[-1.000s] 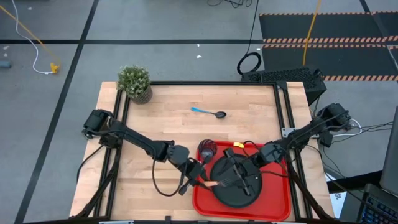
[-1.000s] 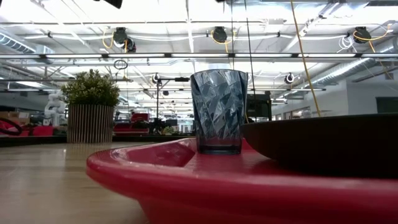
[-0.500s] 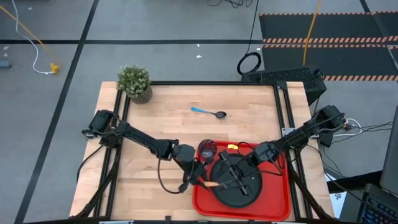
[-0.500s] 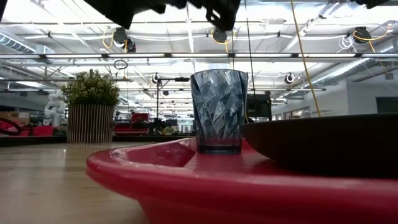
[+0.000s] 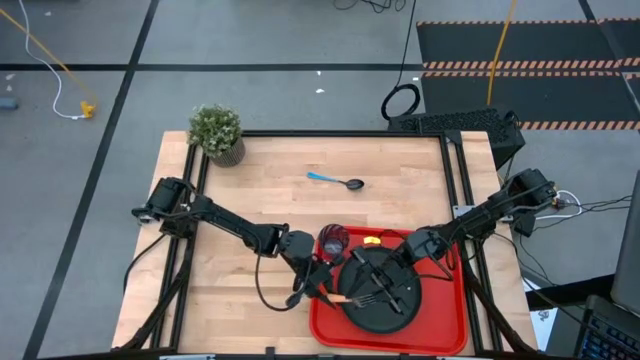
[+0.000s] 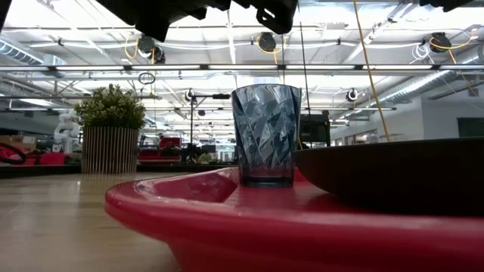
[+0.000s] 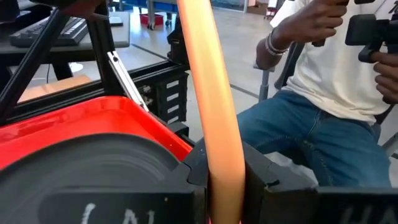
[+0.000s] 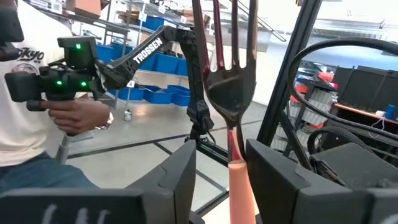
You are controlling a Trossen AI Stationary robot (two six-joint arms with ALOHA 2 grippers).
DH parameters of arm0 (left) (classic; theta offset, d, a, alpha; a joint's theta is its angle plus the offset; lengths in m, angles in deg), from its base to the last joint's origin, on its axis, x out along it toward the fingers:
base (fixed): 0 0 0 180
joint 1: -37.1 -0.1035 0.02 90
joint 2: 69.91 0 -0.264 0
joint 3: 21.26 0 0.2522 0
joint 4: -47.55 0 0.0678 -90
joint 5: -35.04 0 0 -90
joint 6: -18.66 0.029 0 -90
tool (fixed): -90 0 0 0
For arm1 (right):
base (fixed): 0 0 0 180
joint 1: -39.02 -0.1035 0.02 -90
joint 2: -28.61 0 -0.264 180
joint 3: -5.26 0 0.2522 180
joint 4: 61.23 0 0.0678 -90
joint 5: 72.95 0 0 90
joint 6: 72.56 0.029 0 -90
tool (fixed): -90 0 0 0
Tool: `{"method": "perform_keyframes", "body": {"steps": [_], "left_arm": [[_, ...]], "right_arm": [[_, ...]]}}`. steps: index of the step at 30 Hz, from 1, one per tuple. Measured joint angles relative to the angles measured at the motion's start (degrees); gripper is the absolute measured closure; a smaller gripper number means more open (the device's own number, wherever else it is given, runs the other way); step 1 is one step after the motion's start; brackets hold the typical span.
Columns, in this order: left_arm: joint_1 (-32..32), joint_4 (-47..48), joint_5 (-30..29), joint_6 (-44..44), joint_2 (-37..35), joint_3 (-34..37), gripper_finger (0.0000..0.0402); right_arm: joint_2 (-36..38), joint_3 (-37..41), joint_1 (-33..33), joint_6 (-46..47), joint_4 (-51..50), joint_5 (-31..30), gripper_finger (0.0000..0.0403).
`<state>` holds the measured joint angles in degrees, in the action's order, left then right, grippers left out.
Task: Pick and place plate/cup/fork/spoon on tray
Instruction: Put the black plate on the tray
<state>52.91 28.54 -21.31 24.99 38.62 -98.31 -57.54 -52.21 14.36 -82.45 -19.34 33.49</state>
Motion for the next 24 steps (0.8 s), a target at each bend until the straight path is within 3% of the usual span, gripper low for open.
{"method": "perform_keyframes", "body": {"steps": [10,24], "left_arm": [[-0.12,-0.59,0.41,0.48,0.0,0.02,0.0362],[-0.51,-0.35,0.82,-0.68,-0.02,0.02,0.0362]], "right_arm": [[-0.29,0.0,-0.05,-1.23,-0.28,-2.76,0.0291],[-6.58,-4.63,-0.04,-2.13,0.71,-2.78,0.0297]]}}
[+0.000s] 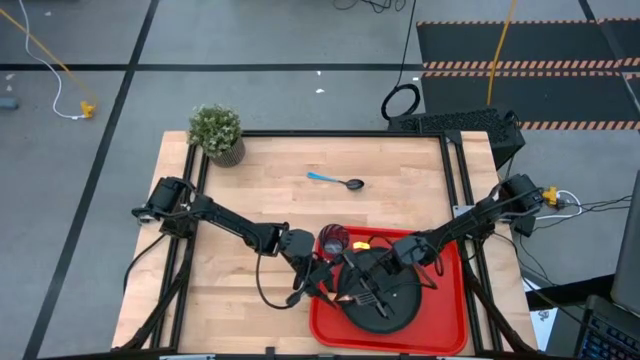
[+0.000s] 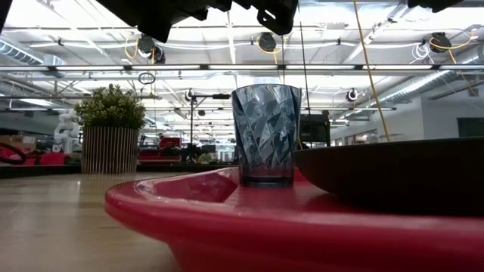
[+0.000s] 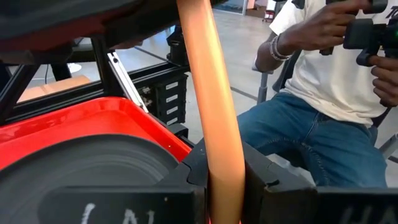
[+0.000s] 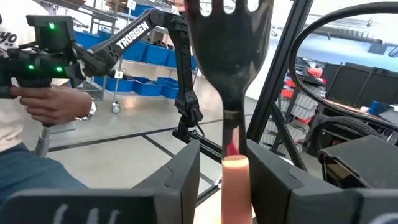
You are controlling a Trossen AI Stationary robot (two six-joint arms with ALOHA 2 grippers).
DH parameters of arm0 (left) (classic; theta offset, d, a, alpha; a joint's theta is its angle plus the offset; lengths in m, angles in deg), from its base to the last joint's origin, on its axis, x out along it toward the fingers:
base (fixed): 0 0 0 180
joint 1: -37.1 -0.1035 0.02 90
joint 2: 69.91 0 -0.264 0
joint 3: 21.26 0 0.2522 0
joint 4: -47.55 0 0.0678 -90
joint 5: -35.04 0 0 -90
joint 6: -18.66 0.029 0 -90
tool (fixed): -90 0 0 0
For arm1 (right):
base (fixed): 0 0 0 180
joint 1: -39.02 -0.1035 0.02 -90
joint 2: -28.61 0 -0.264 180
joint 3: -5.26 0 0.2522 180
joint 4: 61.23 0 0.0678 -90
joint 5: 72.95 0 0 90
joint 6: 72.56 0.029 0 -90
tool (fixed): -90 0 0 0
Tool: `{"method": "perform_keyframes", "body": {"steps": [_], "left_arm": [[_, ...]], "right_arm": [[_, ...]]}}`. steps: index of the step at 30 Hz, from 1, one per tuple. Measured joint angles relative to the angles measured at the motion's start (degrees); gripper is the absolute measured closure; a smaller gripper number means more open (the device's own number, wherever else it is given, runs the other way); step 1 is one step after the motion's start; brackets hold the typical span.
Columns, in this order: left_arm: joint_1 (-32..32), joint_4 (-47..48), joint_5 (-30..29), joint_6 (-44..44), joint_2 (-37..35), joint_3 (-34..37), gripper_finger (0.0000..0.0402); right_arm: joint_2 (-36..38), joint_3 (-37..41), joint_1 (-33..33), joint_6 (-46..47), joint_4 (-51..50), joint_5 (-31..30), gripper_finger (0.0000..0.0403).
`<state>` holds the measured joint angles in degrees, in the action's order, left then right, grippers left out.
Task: Pick and place plate/cup/fork/spoon on tray
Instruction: Put the black plate on the tray
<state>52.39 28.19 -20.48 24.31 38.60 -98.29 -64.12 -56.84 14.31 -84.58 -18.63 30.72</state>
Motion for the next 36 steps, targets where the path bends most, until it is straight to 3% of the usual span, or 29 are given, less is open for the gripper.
{"method": "perform_keyframes", "body": {"steps": [11,16,19,25,29,36], "left_arm": [[0.48,-0.02,-0.21,1.99,-0.02,0.0,0.0362],[0.48,-0.07,-0.69,2.08,-0.02,0.0,0.0353],[0.67,-0.16,-3.95,0.95,-0.13,0.0,0.0324],[2.32,-1.07,-15.78,-1.75,-0.13,0.02,0.0252],[2.91,1.56,-22.59,-1.8,-0.93,0.04,0.02],[2.91,5.8,-24.57,-4.18,-2.62,0.04,0.0166]], "right_arm": [[0.0,-0.04,0.13,-1.45,0.87,2.95,0.0368],[0.0,-0.04,0.12,-1.46,0.89,2.65,0.0372],[0.04,-0.04,-0.01,-0.5,0.76,3.16,0.0365],[3.43,-0.04,-0.04,2.14,-4.16,2.59,0.0373],[8.04,-0.02,-0.45,6.43,-11.3,-3.45,0.0372],[16.2,-0.02,-3.41,17.79,-26.91,-19.92,0.0374]]}}
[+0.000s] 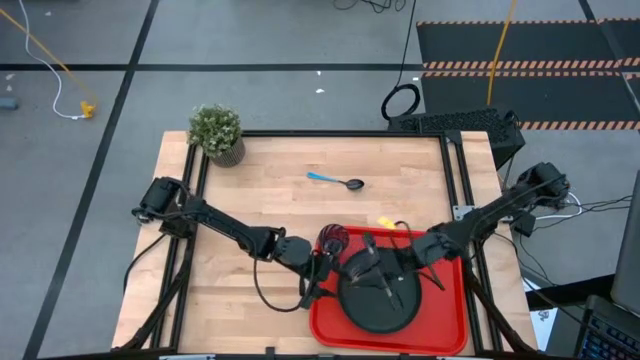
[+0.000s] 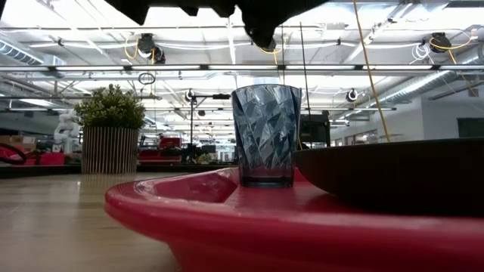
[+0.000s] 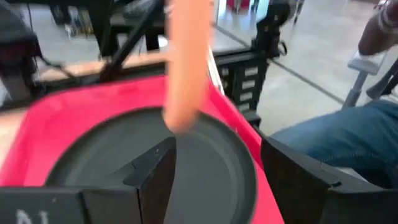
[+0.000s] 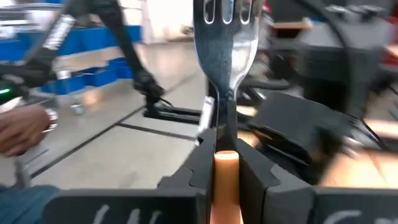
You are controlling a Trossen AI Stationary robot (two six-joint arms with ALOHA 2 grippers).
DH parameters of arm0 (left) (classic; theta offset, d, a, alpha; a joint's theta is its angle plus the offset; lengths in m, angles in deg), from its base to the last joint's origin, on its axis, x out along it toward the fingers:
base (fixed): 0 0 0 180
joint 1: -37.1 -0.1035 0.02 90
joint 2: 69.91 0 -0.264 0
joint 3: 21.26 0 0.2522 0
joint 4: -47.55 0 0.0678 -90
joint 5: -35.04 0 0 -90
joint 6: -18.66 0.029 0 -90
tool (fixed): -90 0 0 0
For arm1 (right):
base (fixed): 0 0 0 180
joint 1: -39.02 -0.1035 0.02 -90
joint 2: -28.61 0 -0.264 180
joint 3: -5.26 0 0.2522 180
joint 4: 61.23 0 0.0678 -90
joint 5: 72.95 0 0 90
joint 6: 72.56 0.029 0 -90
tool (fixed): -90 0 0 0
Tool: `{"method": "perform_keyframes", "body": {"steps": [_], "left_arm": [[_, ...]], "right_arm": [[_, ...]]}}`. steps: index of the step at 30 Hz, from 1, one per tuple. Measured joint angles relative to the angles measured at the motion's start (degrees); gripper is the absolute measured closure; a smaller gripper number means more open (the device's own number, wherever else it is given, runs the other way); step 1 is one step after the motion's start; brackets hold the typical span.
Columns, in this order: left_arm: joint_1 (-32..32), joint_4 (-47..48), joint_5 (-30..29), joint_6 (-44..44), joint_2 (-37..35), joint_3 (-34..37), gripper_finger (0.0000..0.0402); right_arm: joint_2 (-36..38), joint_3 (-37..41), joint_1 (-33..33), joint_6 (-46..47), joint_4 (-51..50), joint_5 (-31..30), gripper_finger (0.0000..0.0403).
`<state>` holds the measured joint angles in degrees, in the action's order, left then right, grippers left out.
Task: Pick and place plate/cup/fork/spoon on tray
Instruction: Put the black plate on the tray
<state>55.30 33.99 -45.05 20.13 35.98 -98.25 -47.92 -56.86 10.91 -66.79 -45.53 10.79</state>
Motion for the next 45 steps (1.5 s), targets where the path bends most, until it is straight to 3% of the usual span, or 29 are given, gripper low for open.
{"method": "perform_keyframes", "body": {"steps": [6,14,18,23,29,39,45], "left_arm": [[0.35,7.81,-7.63,-2.74,-4.69,-0.02,0.0165],[4.46,22.26,-31.78,-9.05,-15.77,-0.04,0.0165],[7.85,25.63,-37.54,-10.66,-18.57,-0.02,0.0165],[10.9,25.75,-41.12,-10.68,-18.73,-0.04,0.0165],[12.63,25.98,-41.64,-14.19,-18.73,-0.04,0.0165],[18.08,26.59,-41.57,-21.16,-17.61,-0.02,0.0165],[21.05,25.87,-41.83,-22.07,-16.87,-0.02,0.0165]], "right_arm": [[6.44,0.0,-5.17,10.77,-10.35,-11.93,0.0372],[10.16,0.02,-13.57,32.27,-23.13,-28.79,0.0374],[10.1,0.02,-16.38,47.89,-35.18,-31.05,0.0373],[9.2,0.02,-21.45,66.7,-49.21,-32.42,0.0373],[6.82,0.03,-27.47,79.77,-54.1,-32.95,0.0372],[4.2,0.02,-33.89,80.29,-42.08,-31.2,0.0372],[2.0,0.68,-33.69,83.86,-42.08,-32.81,0.0372]]}}
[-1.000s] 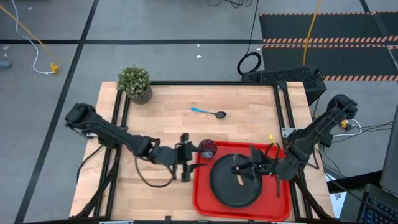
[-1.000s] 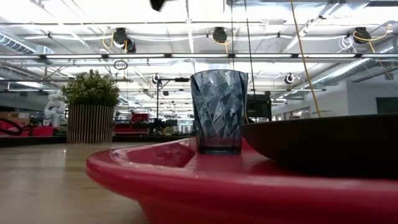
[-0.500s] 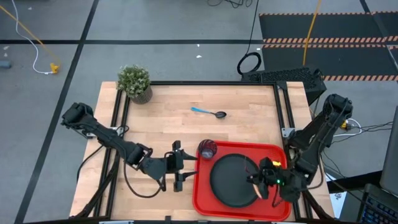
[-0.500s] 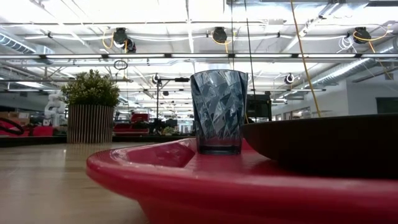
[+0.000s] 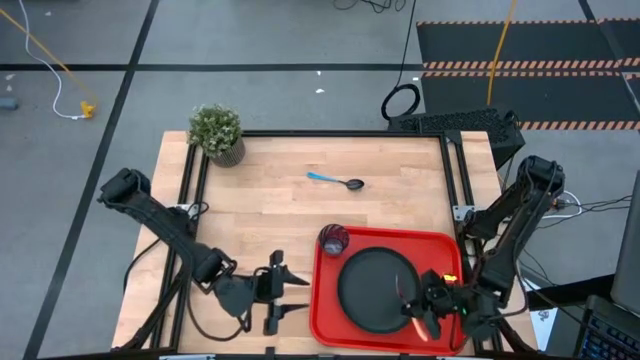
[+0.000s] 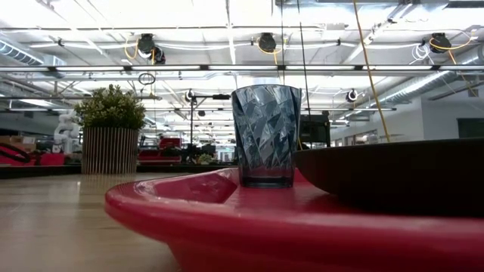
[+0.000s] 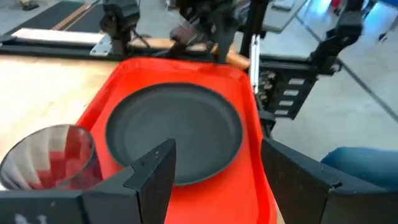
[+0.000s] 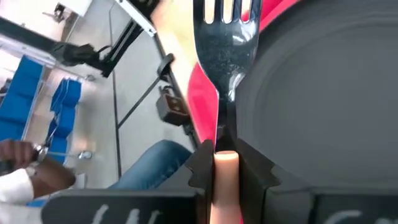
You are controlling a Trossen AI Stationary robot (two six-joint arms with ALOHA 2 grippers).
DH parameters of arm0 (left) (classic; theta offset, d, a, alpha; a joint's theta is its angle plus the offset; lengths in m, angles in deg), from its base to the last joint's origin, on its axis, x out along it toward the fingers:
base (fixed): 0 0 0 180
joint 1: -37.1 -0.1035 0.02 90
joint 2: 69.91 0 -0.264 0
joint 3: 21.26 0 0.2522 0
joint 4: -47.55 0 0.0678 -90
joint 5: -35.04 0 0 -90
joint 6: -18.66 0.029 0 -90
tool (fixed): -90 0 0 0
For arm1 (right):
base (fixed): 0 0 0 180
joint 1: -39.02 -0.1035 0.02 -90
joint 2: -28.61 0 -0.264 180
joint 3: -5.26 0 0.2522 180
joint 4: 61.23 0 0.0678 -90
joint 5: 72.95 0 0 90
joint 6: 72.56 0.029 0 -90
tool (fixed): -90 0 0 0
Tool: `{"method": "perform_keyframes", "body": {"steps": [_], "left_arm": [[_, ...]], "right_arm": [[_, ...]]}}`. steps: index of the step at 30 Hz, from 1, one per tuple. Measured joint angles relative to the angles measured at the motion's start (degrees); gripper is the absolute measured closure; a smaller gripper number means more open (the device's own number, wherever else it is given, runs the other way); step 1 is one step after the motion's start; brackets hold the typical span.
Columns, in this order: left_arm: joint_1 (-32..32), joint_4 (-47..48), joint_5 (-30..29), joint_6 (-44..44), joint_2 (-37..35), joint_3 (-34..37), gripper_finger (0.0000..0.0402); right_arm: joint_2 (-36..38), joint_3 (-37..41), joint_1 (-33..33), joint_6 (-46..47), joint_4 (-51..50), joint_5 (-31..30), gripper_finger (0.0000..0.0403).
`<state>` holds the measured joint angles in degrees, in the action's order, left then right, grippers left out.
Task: Pick and place plate/cup/fork/spoon on tray
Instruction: Put the black plate on the tray
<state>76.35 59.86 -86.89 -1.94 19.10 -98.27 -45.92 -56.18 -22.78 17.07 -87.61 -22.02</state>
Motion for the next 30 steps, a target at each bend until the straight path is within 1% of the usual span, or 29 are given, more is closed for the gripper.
{"method": "perform_keyframes", "body": {"steps": [4,8,10,15,18,22,24,26,28,30], "left_arm": [[0.29,-0.45,-0.92,0.35,-0.13,0.0,0.0165],[-0.05,-0.61,-1.22,0.8,-0.13,0.0,0.0165],[-0.39,-0.5,-1.22,1.29,-0.13,0.0,0.0165],[-1.42,-1.18,-1.25,3.51,-0.13,0.0,0.0165],[-1.99,-1.42,-1.27,3.98,-0.13,0.0,0.0165],[-2.29,-0.95,-1.27,3.98,-0.13,0.0,0.0165],[-2.27,0.1,-1.25,3.97,-0.13,0.0,0.0165],[-2.27,0.9,-1.25,3.97,-0.13,0.0,0.0165],[-2.37,0.94,-1.23,4.36,-0.13,0.0,0.0165],[-2.72,0.94,-1.23,5.62,-0.13,0.0,0.0165]], "right_arm": [[-0.58,2.2,0.9,6.62,-0.2,0.11,0.0372],[-0.52,2.77,1.78,13.38,-3.08,0.49,0.0375],[-0.5,2.77,2.51,15.67,-4.04,2.61,0.0376],[-0.5,0.11,4.4,19.11,-7.78,11.07,0.0376],[-0.48,-3.68,4.76,21.98,-15.96,15.76,0.0376],[-0.45,-9.42,4.55,29.58,-30.82,22.09,0.0376],[-0.45,-11.12,3.9,33.76,-37.93,22.92,0.0376],[-0.59,-11.2,3.53,38.48,-43.29,22.93,0.0376],[-1.59,-10.45,3.92,40.84,-46.39,24.9,0.0376],[-3.33,-9.81,5.32,41.92,-46.85,27.66,0.0376]]}}
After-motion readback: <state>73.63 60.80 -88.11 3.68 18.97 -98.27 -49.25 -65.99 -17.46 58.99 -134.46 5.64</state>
